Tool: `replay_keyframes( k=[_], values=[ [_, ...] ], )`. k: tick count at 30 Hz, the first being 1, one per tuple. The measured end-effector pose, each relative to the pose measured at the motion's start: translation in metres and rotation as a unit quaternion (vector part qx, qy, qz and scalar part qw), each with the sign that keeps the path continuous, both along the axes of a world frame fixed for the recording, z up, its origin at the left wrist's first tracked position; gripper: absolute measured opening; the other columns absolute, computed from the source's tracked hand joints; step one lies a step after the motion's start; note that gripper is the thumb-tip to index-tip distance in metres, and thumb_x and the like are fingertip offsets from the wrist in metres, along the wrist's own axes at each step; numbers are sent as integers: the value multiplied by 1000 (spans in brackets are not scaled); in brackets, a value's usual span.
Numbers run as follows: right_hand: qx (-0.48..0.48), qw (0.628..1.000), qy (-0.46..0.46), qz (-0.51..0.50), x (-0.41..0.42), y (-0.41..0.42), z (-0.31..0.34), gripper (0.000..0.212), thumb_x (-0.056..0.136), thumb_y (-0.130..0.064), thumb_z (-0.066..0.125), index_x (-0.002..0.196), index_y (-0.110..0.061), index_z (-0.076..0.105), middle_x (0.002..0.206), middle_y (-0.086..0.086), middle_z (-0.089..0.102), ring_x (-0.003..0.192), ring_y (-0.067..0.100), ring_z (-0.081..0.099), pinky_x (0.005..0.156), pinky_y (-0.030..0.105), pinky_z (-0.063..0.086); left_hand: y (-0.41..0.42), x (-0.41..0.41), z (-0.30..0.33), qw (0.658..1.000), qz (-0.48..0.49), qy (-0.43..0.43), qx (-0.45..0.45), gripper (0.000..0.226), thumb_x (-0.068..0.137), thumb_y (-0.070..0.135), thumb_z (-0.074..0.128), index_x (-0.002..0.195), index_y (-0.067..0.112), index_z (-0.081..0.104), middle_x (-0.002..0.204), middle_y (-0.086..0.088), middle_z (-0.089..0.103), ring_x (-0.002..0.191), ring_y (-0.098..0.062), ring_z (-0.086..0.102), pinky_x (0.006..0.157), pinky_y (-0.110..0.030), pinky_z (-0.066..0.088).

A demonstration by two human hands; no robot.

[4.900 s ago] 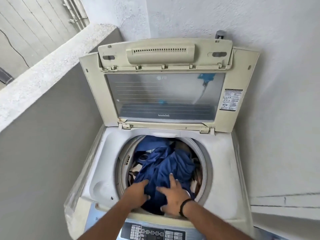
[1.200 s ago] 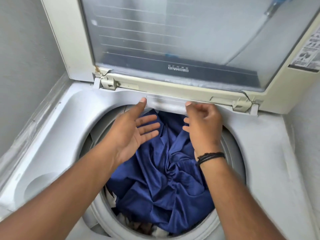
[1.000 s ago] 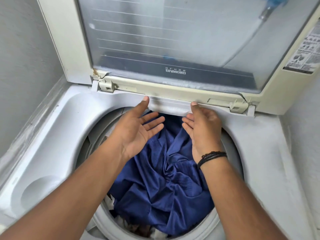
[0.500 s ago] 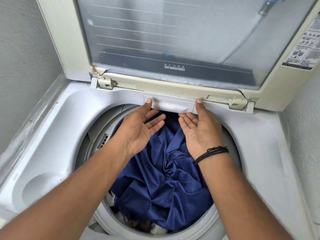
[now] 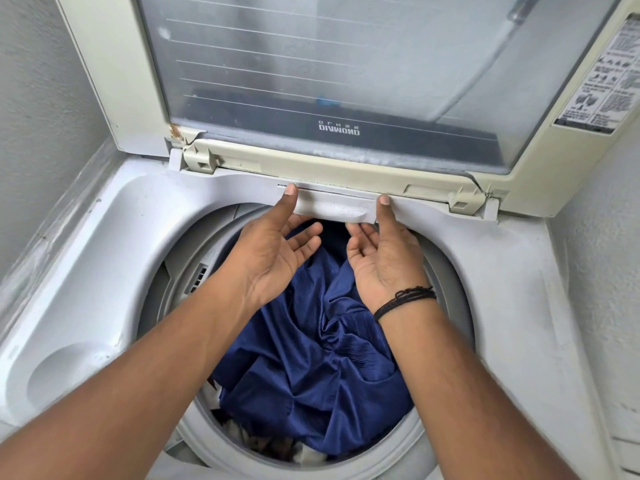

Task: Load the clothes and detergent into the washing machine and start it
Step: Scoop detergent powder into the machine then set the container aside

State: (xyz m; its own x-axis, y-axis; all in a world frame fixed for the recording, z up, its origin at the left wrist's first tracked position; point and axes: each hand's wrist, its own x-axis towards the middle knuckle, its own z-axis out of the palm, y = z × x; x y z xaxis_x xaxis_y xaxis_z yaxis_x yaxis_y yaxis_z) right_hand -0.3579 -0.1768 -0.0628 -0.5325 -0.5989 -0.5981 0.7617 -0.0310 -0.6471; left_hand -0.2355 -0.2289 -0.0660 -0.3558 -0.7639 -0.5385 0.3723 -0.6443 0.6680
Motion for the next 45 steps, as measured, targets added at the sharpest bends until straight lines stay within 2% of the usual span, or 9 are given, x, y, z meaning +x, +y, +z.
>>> replay_keyframes(
  k=[9,14,17,20,25,30,36,40,45],
  values=[
    [98,990,89,53,1,2,6,15,83,-25,64,96,-18,59,84,7,63,53,18,59,46,21,35,3,0,-1,992,17,-122,0,48,89,67,56,105,22,59,78,-1,59,62,-15,56,60,-31,49],
    [121,967,216,69,4,5,12,5,89,-20,53,86,-16,55,79,4,55,65,26,60,50,25,35,3,-2,-4,981,72,-180,-26,34,95,47,55,119,22,54,111,-8,61,90,-24,63,68,-37,54],
    [136,946,280,91,4,5,9,15,79,-25,49,90,-16,55,75,-4,52,69,23,59,58,30,42,4,-4,-4,973,130,-186,-50,15,95,27,48,106,22,58,108,-3,55,94,-24,54,71,-38,54],
    [149,928,326,101,3,6,6,10,84,-18,47,90,-16,54,67,-5,48,53,10,45,62,31,43,8,-6,-5,971,136,-188,-60,22,93,21,43,105,20,62,106,-5,57,93,-25,54,73,-40,55],
    [154,924,336,101,4,7,6,14,91,-11,46,98,-15,56,74,0,54,58,13,46,62,34,46,9,-4,-5,973,133,-183,-45,36,80,25,44,109,19,65,125,-11,61,106,-31,58,69,-38,56],
    [166,932,304,104,3,8,5,17,91,-8,47,105,-11,56,76,-2,52,62,14,48,65,34,48,7,-3,-10,971,137,-193,-35,32,88,19,40,108,20,65,128,-14,63,111,-35,62,69,-38,55],
    [159,930,326,69,3,6,2,20,85,-10,51,104,-12,59,82,1,58,61,13,50,58,29,46,7,-2,-12,963,140,-224,-55,21,91,33,48,105,25,61,113,-5,66,95,-24,62,75,-39,52],
    [127,893,431,-24,-2,6,12,18,70,-26,54,87,-31,52,101,6,65,89,24,61,80,37,52,13,11,-1,937,154,-291,-120,15,92,45,54,94,30,54,96,2,64,90,-18,60,81,-39,47],
    [36,859,509,-42,7,24,37,17,76,-21,56,93,-18,58,95,5,59,82,21,52,75,19,42,34,38,52,934,119,-298,-154,14,98,36,59,97,23,58,92,0,63,85,-16,58,78,-37,47]
  ],
)
